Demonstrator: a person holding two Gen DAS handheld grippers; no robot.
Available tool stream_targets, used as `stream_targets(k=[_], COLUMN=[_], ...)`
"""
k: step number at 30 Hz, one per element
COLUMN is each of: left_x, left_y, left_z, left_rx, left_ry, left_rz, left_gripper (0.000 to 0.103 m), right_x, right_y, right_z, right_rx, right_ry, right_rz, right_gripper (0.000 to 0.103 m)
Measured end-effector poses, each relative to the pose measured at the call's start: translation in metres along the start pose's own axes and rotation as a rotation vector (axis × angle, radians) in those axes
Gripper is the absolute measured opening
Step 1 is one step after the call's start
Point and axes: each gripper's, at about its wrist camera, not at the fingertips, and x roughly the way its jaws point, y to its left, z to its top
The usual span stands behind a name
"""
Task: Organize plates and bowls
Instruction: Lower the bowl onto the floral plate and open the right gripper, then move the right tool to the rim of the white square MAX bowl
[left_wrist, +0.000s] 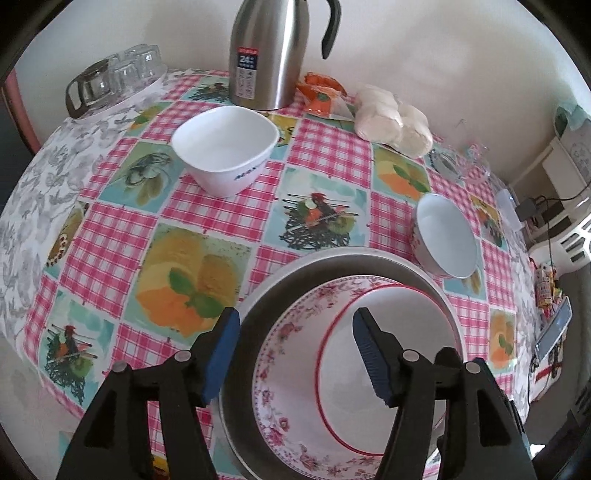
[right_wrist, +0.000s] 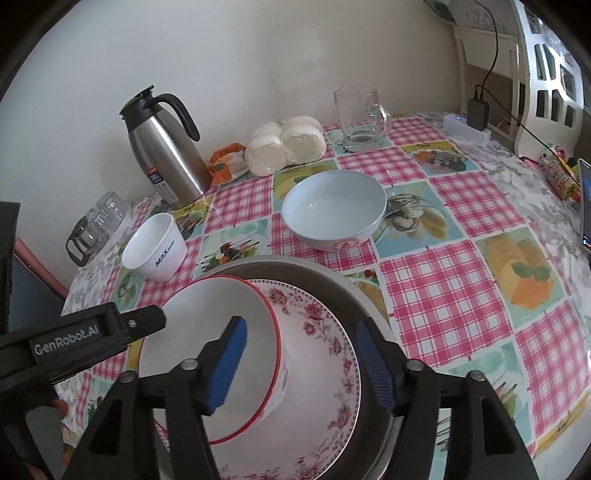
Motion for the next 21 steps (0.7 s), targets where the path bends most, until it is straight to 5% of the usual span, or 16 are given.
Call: stream_targets(k=[3, 11, 16, 21], left_x=[-0.001, -0.002, -0.001, -0.001], left_y=[0.004, 0.011, 0.015, 0.019], left_z=[0.001, 0.003, 0.004, 0.004], left_rx=[-0.011, -0.033, -0.05, -0.058], left_ry=[-0.012, -0.043, -0.05, -0.073], left_rz=[0.017, 0.061, 0.074, 0.093], left_gripper=[0.084, 0.087, 0.088, 0.1], right_x=[0.002, 0.003, 0.003, 0.003], right_y=[-0.001, -0.003, -0.005, -0.008], right_z=[0.0, 0.0, 0.001, 0.001], right_rx=[0.001, -0.006, 0.001, 0.007], right_ry=[0.0, -0.009, -0.01, -0.019], right_rz=[-0.009, -0.019, -0.027, -0.037], right_gripper=[0.076, 0.098, 0.102, 0.103])
